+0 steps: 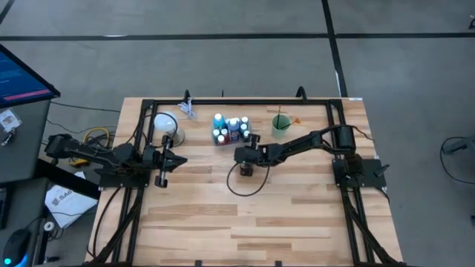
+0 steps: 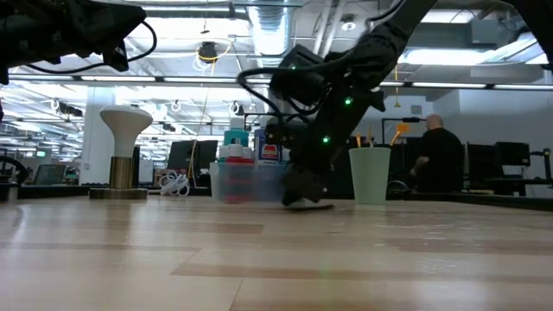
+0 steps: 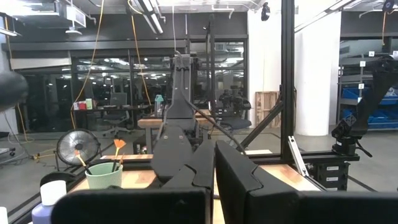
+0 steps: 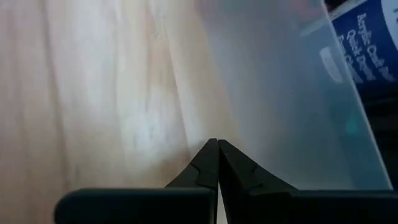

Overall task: Pick & Place Paint Supplies
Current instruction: Put the silver paint brush into the cup

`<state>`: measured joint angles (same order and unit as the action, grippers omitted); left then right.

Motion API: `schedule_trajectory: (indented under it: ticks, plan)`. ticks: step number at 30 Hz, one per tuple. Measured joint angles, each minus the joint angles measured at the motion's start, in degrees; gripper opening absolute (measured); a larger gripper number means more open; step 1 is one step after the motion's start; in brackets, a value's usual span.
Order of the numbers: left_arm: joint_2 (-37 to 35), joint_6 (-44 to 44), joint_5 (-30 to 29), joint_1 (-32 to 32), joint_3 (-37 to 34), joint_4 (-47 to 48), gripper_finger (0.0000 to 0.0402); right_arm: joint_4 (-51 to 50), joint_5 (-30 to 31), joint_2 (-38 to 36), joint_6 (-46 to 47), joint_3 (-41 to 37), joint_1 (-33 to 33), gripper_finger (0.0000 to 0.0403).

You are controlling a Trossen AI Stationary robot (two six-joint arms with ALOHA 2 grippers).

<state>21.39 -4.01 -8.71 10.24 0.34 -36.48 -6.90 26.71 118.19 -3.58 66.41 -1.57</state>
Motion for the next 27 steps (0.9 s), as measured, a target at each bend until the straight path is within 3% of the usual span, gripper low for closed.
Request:
schedule_trajectory:
  ticks: [8, 12, 15, 20, 23, 27]
  plan:
    - [0.09, 0.0, 0.0, 0.01, 0.02, -0.12, 0.0002, -8.11, -0.36, -2.58, 4.05, -0.31, 4.84, 0.0]
    - [0.39, 0.0, 0.01, 0.02, 0.01, -0.02, 0.0002, -15.98, -4.05, -8.33, 8.96, -0.64, 7.08, 0.0]
    - [0.72, 0.0, 0.0, 0.02, 0.01, -0.1, 0.0002, -25.03, -5.43, -15.34, 21.33, -0.45, 8.75, 0.0]
    - [0.9, 0.0, 0.0, 0.02, 0.01, -0.01, 0.0002, -45.92, -4.68, -23.76, 51.2, -0.39, 11.26, 0.001]
    - [0.87, 0.0, 0.0, 0.02, 0.01, -0.07, 0.0002, -60.23, -4.87, -25.86, 62.03, -0.71, 13.22, 0.0034]
    - [0.87, 0.0, 0.0, 0.0, 0.02, -0.03, 0.0002, -69.16, -8.19, -28.88, 76.35, -4.09, 15.96, 0.0081]
